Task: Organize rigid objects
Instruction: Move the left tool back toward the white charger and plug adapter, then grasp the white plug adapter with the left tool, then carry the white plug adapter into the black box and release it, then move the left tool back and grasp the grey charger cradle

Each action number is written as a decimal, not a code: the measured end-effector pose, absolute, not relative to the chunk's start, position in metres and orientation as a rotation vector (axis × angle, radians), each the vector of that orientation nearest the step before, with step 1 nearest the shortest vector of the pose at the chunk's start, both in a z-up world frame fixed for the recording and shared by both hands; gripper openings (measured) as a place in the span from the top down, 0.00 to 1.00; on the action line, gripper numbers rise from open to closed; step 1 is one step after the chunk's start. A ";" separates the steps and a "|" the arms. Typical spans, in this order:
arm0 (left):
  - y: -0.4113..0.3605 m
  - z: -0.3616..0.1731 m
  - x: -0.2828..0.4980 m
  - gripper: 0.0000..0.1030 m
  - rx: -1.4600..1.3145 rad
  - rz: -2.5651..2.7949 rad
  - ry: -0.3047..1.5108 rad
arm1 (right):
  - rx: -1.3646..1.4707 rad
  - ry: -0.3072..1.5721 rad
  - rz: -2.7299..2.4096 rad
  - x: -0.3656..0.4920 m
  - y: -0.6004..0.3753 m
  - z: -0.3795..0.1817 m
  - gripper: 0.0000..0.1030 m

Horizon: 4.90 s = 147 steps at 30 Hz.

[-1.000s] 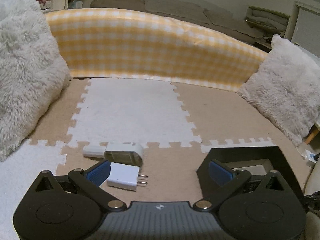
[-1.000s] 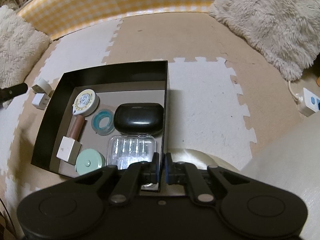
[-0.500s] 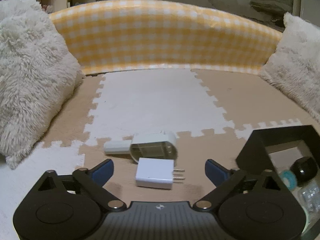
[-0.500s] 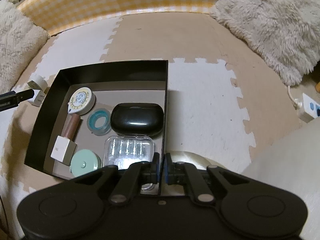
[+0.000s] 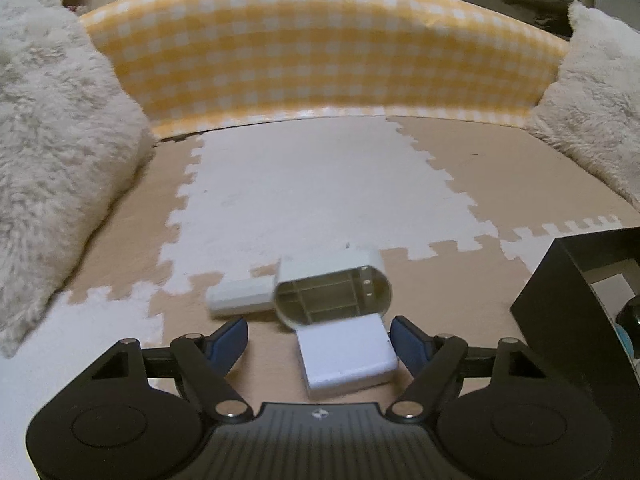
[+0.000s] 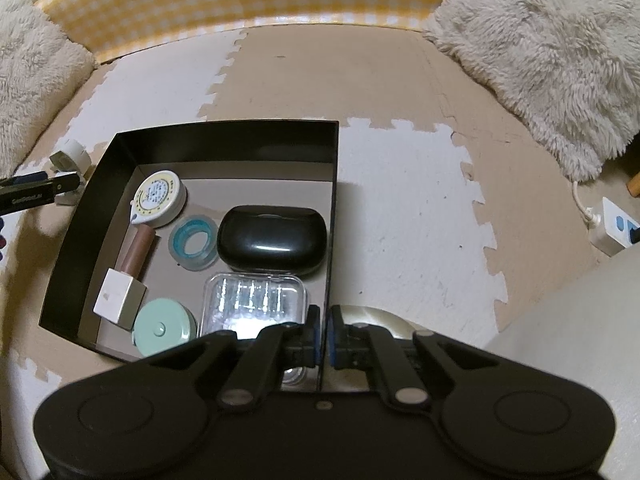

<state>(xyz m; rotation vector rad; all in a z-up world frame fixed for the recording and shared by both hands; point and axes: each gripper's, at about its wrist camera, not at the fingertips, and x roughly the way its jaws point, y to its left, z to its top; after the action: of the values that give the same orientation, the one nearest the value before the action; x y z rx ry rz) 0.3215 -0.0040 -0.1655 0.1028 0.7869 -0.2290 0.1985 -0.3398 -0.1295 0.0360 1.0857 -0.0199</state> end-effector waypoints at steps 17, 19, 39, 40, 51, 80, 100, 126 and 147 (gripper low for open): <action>-0.011 -0.155 0.312 0.50 0.065 -0.227 0.810 | 0.041 1.090 -0.018 0.198 -0.340 -0.130 0.96; -0.015 -0.150 0.310 0.50 0.062 -0.234 0.802 | 0.040 1.090 -0.018 0.198 -0.340 -0.130 0.96; -0.066 -0.084 0.271 0.50 0.017 -0.410 0.708 | 0.049 1.090 -0.013 0.197 -0.341 -0.129 0.95; -0.069 -0.081 0.270 0.50 0.014 -0.418 0.707 | 0.050 1.091 -0.013 0.197 -0.340 -0.129 0.95; -0.098 -0.068 0.253 0.50 -0.007 -0.473 0.709 | 0.047 1.091 -0.012 0.197 -0.340 -0.129 0.95; -0.215 -0.133 0.295 0.31 -0.230 -0.541 0.825 | 0.065 1.084 0.014 0.196 -0.345 -0.129 0.94; -0.183 -0.112 0.262 0.29 -0.097 -0.573 0.887 | 0.055 1.087 0.014 0.195 -0.343 -0.129 0.94; -0.120 -0.054 0.229 0.00 -0.026 -0.528 0.810 | 0.040 1.093 0.014 0.196 -0.342 -0.129 0.94; -0.009 -0.099 0.283 0.01 -0.186 -0.307 0.797 | 0.010 1.104 0.007 0.195 -0.337 -0.129 0.94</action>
<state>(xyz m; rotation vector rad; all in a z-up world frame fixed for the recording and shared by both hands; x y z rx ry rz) 0.2829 -0.0086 -0.0993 -0.1857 0.7967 -0.3067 0.1950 -0.3367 -0.1293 0.0101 1.1039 0.0071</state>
